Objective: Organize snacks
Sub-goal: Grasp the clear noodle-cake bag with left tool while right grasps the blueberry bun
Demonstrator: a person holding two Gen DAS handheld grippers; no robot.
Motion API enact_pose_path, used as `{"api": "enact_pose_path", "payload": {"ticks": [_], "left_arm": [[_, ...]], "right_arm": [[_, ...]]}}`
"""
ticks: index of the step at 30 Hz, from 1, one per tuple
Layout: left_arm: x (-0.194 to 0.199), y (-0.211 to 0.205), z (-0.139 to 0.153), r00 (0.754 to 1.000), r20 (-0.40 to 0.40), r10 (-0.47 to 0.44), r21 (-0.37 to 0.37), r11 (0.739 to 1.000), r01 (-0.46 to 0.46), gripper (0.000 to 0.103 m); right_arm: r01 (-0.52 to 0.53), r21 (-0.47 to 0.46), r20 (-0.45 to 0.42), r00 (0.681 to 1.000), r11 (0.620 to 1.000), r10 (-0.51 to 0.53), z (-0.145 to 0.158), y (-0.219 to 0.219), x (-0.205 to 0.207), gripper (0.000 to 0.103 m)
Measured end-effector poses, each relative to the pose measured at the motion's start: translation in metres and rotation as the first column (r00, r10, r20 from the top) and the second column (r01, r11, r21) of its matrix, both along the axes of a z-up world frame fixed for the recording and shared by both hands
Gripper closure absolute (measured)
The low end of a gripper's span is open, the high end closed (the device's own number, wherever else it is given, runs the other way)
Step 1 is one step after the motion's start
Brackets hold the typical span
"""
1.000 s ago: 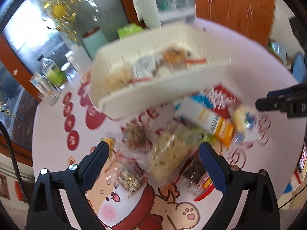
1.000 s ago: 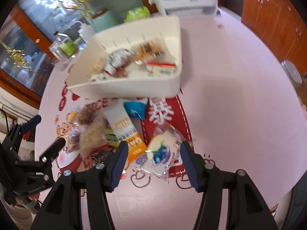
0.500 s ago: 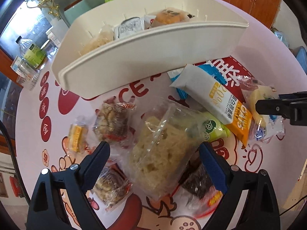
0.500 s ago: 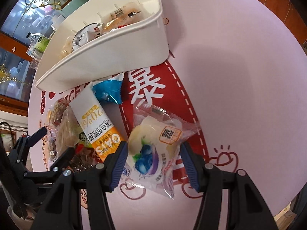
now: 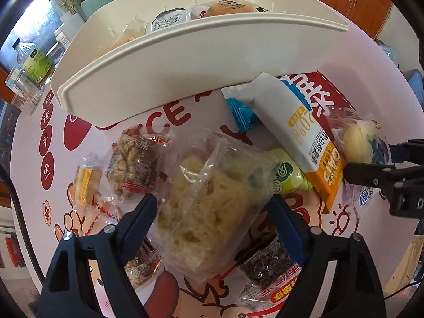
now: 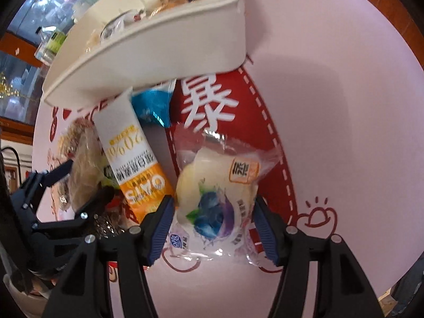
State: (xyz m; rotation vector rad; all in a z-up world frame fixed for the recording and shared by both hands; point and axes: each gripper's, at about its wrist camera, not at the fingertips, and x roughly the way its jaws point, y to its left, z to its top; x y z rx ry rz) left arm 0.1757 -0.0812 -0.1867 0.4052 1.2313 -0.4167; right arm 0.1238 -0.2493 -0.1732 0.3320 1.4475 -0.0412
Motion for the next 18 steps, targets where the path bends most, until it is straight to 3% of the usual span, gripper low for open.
{"api": "enact_pose_path", "payload": {"ticks": [5,13,18], "left_arm": [[-0.01,0.0,-0.003,1.0,-0.001,0.012,0.027,1.0,-0.012,0.048],[-0.025,0.012,0.002,0.996,0.027,0.087,-0.021,0.996,-0.086,0.051],[-0.04,0.027,0.016,0.986,0.02,0.164,-0.088,0.983,-0.162,0.052]], "right_arm": [[-0.041,-0.045,0.021,0.999,0.998,0.042,0.002,0.011,-0.004,0.048],[-0.054,-0.093,0.076,0.995,0.994,0.061,0.008,0.026,-0.021,0.055],[-0.04,-0.082,0.129,0.99,0.996,0.05,0.024,0.032,-0.033,0.055]]}}
